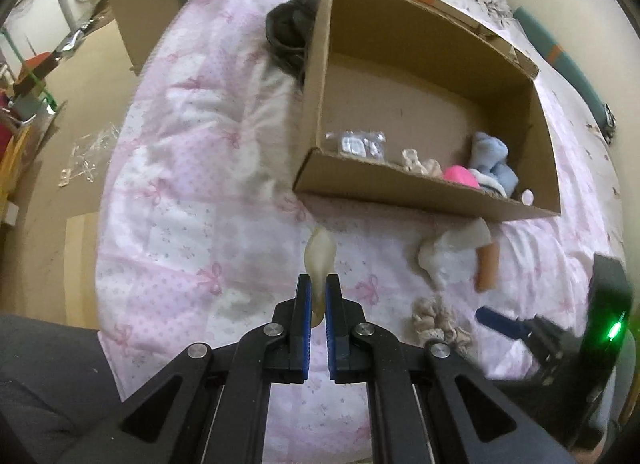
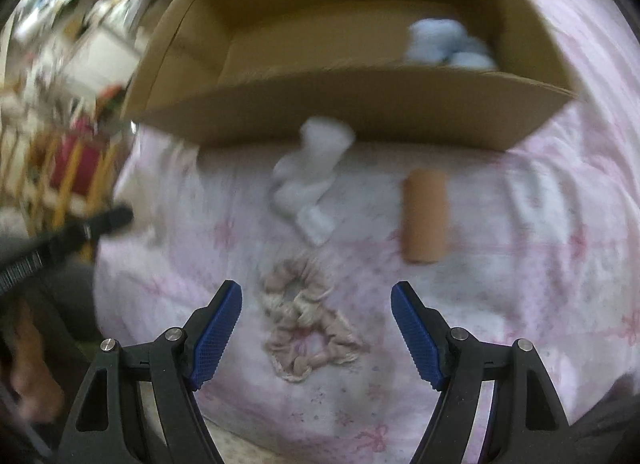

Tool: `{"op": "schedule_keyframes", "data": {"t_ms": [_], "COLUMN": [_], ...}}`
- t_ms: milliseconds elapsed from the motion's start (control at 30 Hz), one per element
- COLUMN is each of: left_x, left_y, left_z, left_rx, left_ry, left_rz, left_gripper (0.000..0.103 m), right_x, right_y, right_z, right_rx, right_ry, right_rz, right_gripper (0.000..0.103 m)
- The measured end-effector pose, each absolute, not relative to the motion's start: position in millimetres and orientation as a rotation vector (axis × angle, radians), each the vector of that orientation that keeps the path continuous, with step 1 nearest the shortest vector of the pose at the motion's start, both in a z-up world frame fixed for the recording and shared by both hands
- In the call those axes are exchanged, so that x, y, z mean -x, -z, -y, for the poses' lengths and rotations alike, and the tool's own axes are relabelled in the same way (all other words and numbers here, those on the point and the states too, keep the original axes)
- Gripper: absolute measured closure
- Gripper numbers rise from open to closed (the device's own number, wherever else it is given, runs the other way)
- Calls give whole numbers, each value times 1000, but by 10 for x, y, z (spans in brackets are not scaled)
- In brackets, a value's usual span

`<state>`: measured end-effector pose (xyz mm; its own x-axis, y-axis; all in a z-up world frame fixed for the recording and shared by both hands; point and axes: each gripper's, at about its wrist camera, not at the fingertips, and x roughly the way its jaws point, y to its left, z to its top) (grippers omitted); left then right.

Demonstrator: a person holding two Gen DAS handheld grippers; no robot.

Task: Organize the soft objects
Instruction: 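Grasp the lace-trimmed beige scrunchie with the right tool while the left tool grasps the tan pointed pouch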

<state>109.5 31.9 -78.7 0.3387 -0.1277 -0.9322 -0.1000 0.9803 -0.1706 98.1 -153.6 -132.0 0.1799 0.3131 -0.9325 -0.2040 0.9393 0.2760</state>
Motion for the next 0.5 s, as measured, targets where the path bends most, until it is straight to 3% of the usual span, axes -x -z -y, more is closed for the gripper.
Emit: {"op": "schedule_keyframes", "data": {"t_ms": [433,500], "left_x": [-1148,-1147], "left_y": [823,833], "left_z": [-290,-289], "left_rx": [207,205], "left_ry": [-7,-10], "left_rz": [-1214,-1216], "left_gripper": [97,97], "right_x": [-821,-810], "right_y": [1612,1614], "right_z": [999,983], "right_rx": [191,209], "right_ry": [-408,-414], "right_rz": [-1364,-1356], "right_gripper": [22,28]}}
